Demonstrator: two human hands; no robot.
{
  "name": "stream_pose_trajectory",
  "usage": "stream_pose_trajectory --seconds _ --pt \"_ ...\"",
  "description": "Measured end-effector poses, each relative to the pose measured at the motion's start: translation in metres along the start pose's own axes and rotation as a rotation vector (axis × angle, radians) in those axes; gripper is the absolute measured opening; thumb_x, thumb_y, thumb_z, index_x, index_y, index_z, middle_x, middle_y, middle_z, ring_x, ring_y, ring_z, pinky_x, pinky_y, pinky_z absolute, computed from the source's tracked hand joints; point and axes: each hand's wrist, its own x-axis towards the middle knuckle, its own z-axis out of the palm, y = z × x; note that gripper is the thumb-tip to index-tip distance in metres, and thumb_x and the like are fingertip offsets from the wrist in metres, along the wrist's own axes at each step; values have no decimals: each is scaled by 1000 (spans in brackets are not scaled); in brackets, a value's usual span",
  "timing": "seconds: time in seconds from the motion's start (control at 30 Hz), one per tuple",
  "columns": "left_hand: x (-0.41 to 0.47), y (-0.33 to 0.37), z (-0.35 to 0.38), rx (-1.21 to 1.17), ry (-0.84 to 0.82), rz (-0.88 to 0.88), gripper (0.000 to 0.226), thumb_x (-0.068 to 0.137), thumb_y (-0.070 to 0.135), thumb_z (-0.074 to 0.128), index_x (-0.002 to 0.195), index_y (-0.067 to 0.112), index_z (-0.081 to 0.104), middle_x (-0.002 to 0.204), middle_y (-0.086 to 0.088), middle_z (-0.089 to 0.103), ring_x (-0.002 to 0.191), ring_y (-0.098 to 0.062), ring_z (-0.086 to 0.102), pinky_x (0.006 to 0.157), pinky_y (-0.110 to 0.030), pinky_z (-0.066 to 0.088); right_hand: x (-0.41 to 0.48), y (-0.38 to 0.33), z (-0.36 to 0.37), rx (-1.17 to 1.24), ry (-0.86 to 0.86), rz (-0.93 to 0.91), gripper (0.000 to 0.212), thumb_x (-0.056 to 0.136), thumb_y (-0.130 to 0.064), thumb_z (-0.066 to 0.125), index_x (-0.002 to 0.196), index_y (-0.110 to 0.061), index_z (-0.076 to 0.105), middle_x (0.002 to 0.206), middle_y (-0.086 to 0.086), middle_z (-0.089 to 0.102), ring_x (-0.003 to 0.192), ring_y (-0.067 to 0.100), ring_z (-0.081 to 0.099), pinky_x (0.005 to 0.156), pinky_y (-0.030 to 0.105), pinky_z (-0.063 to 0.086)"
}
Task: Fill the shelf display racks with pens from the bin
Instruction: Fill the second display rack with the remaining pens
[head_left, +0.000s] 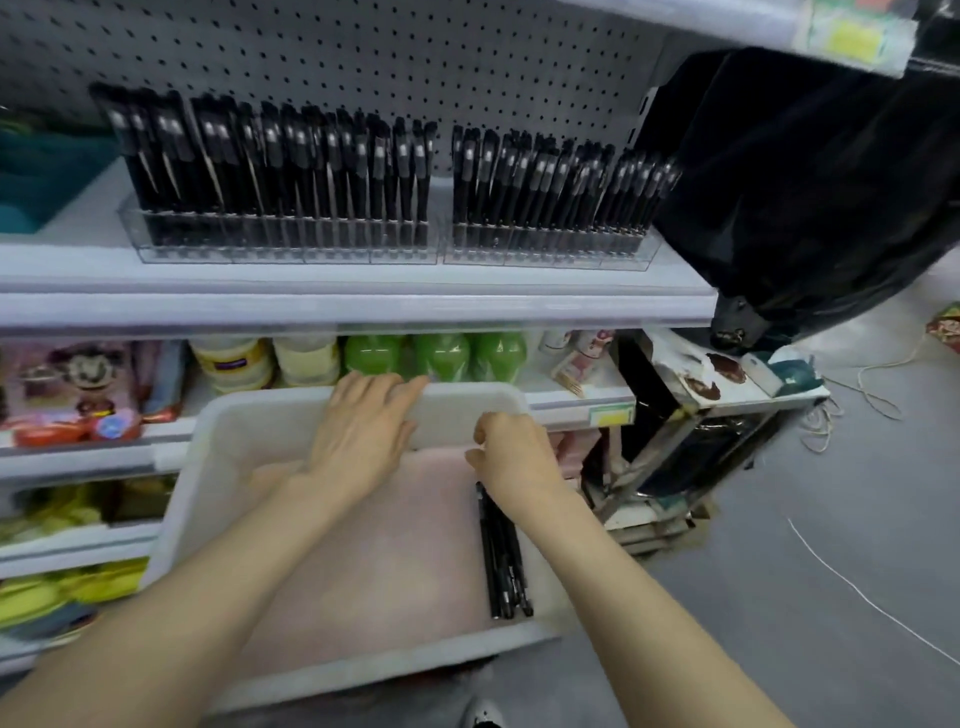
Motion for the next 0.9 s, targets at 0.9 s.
stream_pose_trajectory --seconds 0.9 --pt "-9 -2 12 8 -42 -49 70 75 19 75 141 18 50 117 -11 59 109 -31 51 111 -47 26 -15 -27 40 -214 -235 81 24 98 -10 46 121 -5 49 120 15 56 111 30 57 83 31 42"
